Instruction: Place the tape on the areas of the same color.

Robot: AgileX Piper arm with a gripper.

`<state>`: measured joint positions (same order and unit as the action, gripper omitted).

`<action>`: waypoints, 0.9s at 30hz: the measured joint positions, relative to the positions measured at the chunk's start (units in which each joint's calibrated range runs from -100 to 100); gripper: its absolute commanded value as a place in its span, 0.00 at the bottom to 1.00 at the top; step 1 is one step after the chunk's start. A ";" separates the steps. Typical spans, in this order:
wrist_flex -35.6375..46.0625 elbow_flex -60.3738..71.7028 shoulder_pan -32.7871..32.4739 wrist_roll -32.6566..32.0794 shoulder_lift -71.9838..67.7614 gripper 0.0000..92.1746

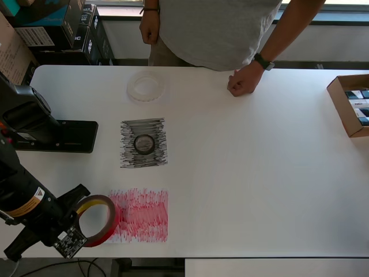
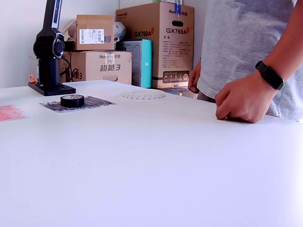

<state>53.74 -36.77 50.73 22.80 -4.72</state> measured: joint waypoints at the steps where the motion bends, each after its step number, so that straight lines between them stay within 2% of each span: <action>1: 0.14 0.38 0.60 0.00 -1.34 0.00; 10: 0.12 0.95 1.10 -0.30 -9.69 0.00; 21: 0.12 0.95 -7.74 -0.89 -13.57 0.00; 27: 0.12 1.01 -9.87 -1.50 -15.10 0.00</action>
<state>53.86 -35.76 40.86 21.30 -19.82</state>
